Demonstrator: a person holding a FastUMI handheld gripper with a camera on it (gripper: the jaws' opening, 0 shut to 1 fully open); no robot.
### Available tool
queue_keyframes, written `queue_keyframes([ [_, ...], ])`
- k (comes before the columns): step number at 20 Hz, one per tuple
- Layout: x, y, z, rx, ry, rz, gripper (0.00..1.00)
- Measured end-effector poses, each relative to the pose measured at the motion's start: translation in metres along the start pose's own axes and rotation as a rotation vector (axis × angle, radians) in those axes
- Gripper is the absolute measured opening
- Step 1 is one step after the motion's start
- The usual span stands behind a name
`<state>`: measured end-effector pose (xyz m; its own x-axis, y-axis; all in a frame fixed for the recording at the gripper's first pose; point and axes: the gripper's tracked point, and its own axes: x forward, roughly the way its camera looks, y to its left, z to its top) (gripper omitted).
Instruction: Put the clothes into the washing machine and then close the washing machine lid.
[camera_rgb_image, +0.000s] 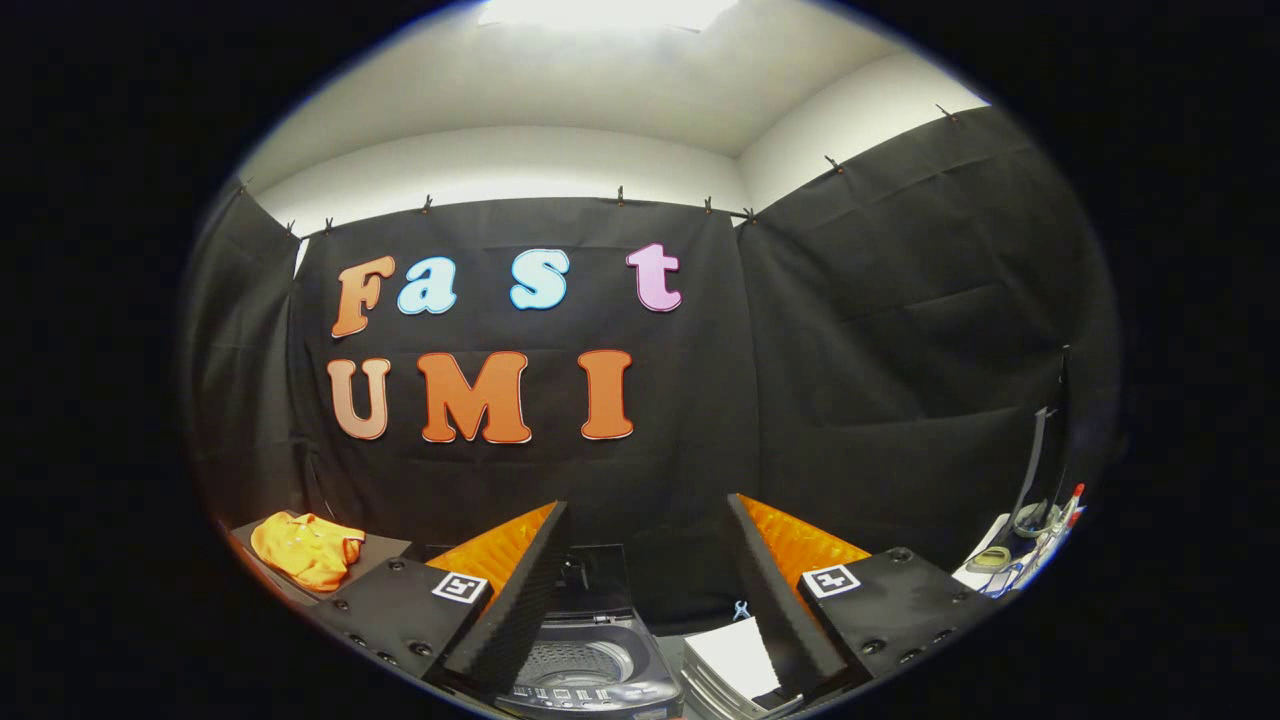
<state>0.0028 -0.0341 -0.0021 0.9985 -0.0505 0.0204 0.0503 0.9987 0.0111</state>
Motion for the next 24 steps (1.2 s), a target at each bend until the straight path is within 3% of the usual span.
queue_keyframes([
  [24,-0.0019,0.0101,0.0061,-0.015,-0.009,0.006,0.98],
])
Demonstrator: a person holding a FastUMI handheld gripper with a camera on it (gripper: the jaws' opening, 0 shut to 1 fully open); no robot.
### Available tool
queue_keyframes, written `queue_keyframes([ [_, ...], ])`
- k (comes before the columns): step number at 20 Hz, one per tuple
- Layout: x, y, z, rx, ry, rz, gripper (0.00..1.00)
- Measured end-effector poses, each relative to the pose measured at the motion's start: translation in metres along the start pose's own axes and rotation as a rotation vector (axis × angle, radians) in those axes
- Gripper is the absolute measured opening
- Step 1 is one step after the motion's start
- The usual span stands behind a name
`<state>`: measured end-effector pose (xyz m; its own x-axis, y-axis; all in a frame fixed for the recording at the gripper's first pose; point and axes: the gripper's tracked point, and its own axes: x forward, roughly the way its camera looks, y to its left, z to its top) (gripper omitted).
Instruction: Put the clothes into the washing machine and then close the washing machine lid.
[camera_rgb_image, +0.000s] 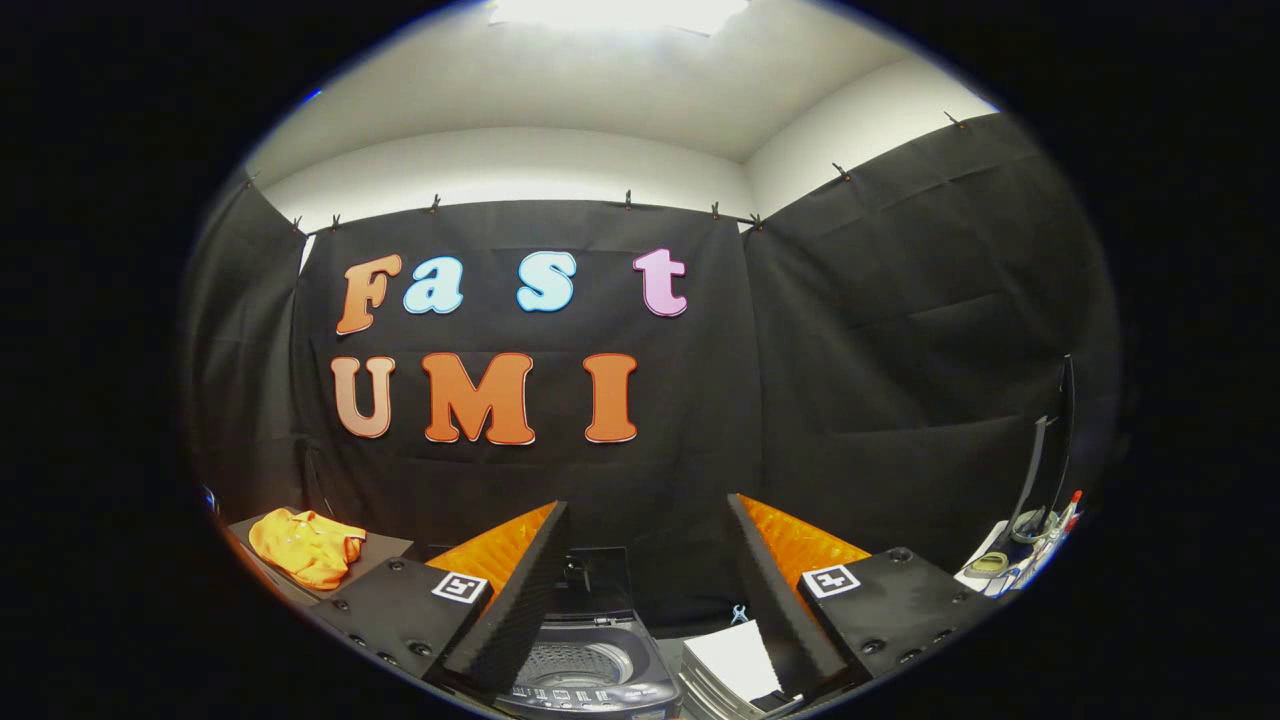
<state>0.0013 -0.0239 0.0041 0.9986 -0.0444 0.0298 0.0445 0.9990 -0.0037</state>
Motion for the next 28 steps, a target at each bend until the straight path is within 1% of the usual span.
queue_keyframes([
  [8,-0.002,0.003,0.002,0.004,-0.004,-0.008,0.98],
  [12,0.003,0.028,0.003,-0.012,-0.002,0.020,0.98],
  [16,0.010,0.084,0.007,-0.029,-0.007,0.091,0.99],
  [21,0.016,0.182,0.015,-0.025,-0.032,0.208,0.99],
  [28,0.025,0.322,0.012,0.089,-0.017,0.365,1.00],
])
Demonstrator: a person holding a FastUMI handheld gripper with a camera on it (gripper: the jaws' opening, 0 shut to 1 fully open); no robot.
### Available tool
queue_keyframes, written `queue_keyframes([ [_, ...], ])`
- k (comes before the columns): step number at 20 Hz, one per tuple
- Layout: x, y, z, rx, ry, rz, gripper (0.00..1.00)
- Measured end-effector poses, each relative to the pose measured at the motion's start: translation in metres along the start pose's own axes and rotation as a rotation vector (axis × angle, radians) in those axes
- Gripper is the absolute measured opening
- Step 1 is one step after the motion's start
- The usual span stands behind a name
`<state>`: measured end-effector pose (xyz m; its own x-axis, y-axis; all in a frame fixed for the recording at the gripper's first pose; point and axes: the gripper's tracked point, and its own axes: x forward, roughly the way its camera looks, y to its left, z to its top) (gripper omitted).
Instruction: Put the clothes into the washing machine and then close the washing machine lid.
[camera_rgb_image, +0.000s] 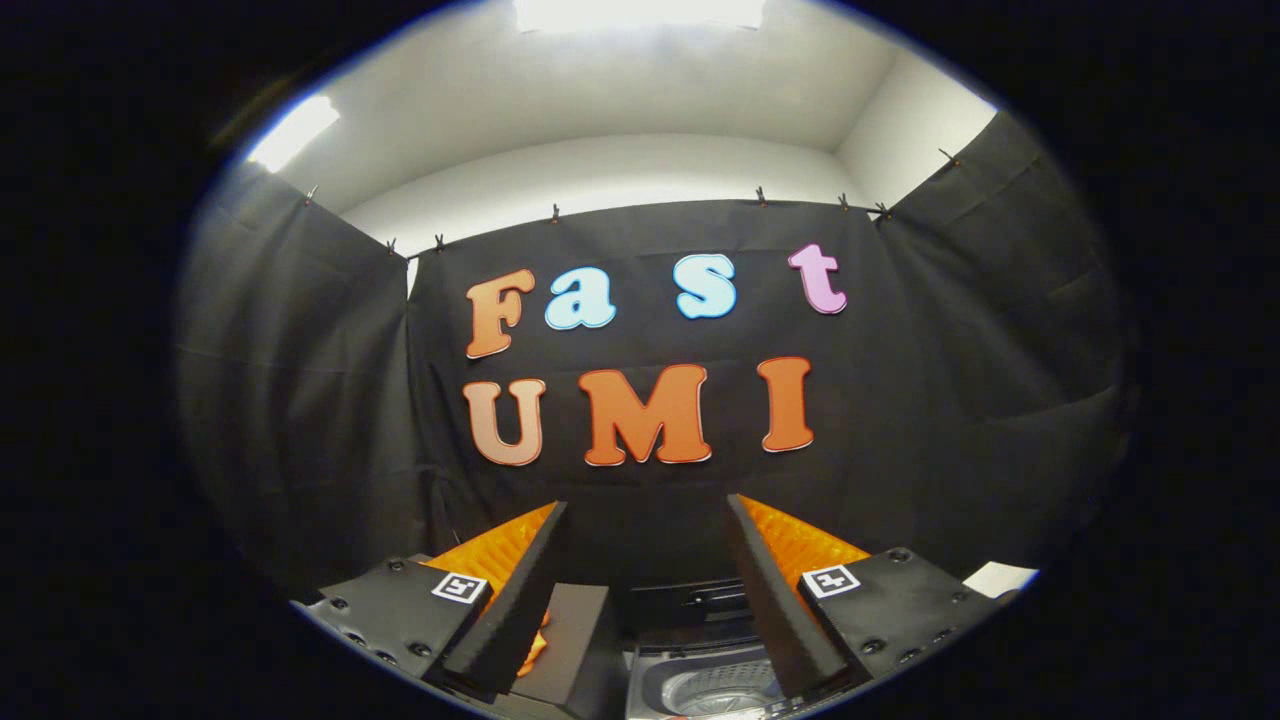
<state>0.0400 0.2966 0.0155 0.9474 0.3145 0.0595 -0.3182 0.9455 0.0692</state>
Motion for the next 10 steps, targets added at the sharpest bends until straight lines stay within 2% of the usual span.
queue_keyframes([
  [5,0.034,0.102,-0.030,0.050,0.056,0.106,1.00],
  [10,0.064,0.184,-0.097,0.065,0.209,0.190,1.00],
])
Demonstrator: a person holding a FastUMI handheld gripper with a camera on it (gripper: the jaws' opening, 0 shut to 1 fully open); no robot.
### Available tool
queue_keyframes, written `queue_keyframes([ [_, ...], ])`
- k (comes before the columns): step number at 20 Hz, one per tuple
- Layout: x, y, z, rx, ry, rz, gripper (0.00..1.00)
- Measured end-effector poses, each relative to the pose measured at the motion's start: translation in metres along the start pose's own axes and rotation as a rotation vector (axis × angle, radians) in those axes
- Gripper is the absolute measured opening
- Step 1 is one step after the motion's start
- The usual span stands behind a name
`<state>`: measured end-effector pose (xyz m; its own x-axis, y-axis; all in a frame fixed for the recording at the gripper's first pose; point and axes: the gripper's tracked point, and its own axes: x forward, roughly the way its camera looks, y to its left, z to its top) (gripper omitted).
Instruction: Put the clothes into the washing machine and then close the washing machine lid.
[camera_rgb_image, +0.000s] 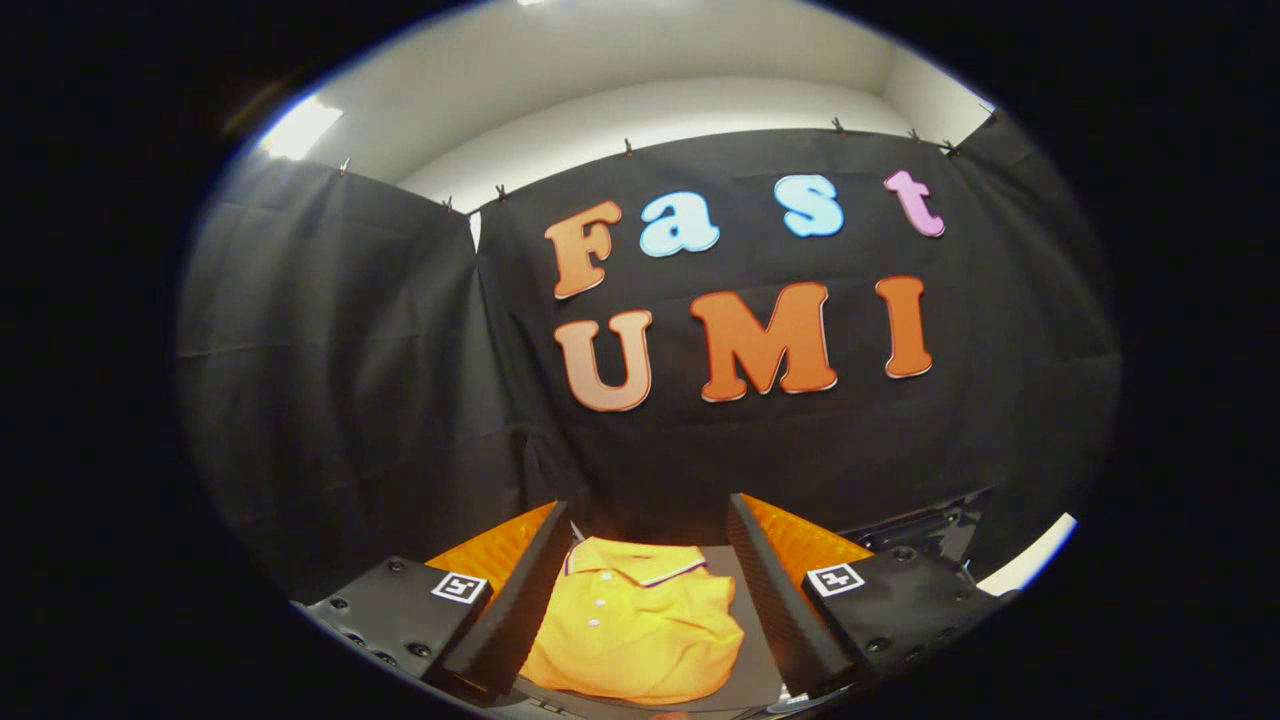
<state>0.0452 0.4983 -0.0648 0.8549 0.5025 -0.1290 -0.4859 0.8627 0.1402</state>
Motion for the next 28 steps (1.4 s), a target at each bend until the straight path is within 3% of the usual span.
queue_keyframes([
  [8,0.061,0.030,-0.106,-0.068,0.225,0.003,1.00],
  [20,0.078,0.024,-0.192,-0.095,0.448,-0.053,1.00],
  [27,0.076,0.025,-0.192,-0.140,0.461,0.002,0.98],
  [28,0.076,0.026,-0.192,-0.145,0.470,0.009,0.93],
])
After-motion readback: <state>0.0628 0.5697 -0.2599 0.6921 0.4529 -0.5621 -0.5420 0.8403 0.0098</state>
